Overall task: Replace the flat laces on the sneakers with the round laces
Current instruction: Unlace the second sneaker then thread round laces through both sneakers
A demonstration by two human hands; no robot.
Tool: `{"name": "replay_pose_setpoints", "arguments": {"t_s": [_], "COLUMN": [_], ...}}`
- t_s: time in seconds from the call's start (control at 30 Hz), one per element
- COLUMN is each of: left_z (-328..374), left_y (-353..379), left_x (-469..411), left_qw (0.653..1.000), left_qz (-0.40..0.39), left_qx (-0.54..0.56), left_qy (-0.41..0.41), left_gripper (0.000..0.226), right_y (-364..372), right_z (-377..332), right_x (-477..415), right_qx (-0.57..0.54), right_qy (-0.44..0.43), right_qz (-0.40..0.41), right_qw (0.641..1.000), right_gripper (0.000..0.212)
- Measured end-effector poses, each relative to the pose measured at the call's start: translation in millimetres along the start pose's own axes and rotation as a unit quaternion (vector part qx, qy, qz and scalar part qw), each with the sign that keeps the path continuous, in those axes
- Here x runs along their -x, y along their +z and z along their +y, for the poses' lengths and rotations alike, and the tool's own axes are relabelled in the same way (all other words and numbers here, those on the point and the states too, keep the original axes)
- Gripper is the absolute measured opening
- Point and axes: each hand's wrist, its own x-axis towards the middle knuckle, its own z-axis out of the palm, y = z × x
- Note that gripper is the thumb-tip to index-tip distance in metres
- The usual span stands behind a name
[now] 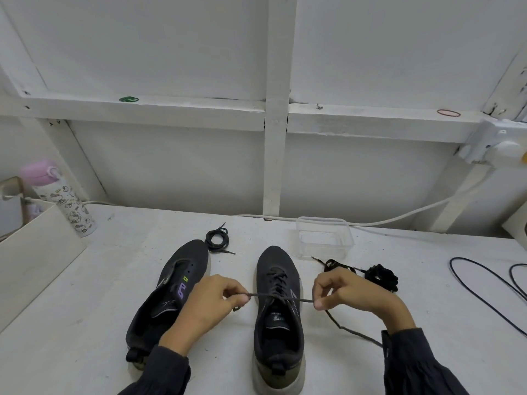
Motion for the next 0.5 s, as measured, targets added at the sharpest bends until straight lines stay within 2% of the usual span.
{"name": "replay_pose_setpoints", "arguments": {"t_s": [0.1, 0.17, 0.27, 0.4, 0.5], "left_z": [3.1, 6.3, 17.3, 26.3, 24.1], "left_y": [5.0, 6.8, 10.6, 15.7, 13.9], "left_x": [4.0, 6.9, 8.9, 9.6, 10.2], "left_qw": [0.999, 0.996, 0.993, 0.99, 0.991], "left_qz": [-0.038, -0.037, -0.029, 0.008, 0.012], "left_qx": [0.017, 0.07, 0.092, 0.122, 0.122], "left_qy": [0.013, 0.034, 0.065, 0.073, 0.054], "left_gripper": [0.021, 0.03, 0.023, 0.006, 0.009], "right_y": [6.6, 15.9, 29.5, 36.5, 33.0], "right_z": [1.9, -2.4, -9.7, -14.3, -11.2], "right_x": [-0.7, -3.1, -9.2, -16.7, -15.4], "right_qx": [-0.001, -0.032, -0.063, -0.069, -0.081], "right_qy": [-0.004, -0.017, -0.035, -0.068, -0.056], "right_qz": [-0.024, -0.024, -0.003, 0.014, 0.001], "right_qw": [1.0, 0.999, 0.997, 0.995, 0.995], "right_gripper": [0.013, 0.024, 0.032, 0.017, 0.008]}}
